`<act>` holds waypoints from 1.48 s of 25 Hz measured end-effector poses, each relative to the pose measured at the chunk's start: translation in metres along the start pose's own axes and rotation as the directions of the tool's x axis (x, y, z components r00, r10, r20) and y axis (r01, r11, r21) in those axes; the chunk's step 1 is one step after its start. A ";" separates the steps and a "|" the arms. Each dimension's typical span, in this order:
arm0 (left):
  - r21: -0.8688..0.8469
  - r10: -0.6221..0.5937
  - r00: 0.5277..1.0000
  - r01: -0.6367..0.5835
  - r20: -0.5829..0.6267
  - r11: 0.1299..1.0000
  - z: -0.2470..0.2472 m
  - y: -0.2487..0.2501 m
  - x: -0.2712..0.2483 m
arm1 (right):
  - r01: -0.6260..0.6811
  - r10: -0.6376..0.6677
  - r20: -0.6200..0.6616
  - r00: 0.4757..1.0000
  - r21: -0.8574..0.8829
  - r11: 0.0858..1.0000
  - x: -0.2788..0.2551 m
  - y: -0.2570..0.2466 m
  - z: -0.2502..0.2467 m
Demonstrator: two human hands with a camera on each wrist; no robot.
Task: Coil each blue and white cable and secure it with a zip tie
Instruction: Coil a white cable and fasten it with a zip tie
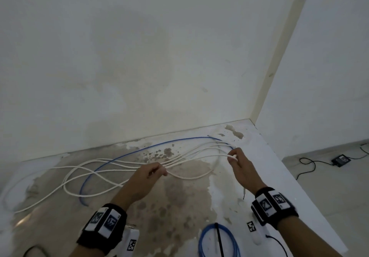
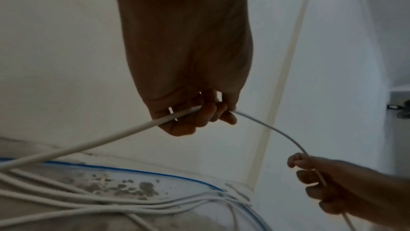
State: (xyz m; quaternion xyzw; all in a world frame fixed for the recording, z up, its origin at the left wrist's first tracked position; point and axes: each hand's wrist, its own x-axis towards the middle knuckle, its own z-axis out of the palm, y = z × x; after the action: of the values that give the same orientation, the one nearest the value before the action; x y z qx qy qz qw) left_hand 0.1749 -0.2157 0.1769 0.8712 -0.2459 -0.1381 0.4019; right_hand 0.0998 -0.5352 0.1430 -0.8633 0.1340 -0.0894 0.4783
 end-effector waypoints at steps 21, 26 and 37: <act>-0.691 -0.057 0.971 -0.122 -0.230 0.712 0.015 0.078 0.015 | -0.630 0.251 0.582 0.773 0.659 0.410 -0.031 -0.108 0.095; -0.892 -0.164 0.973 -0.073 -0.162 0.446 -0.008 0.092 0.017 | -0.525 -0.037 0.653 0.756 0.640 0.560 -0.045 -0.119 0.121; -0.841 -0.365 0.924 0.104 -0.116 0.532 -0.136 0.051 -0.031 | 0.461 -0.229 0.764 0.604 -0.100 0.882 -0.012 -0.089 0.091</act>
State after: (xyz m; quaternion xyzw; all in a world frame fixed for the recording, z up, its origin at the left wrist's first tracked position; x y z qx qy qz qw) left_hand 0.1921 -0.1415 0.3046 0.6185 0.0263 -0.1659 0.7676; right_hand 0.1276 -0.4135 0.1706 -0.8941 -0.2286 0.1923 0.3337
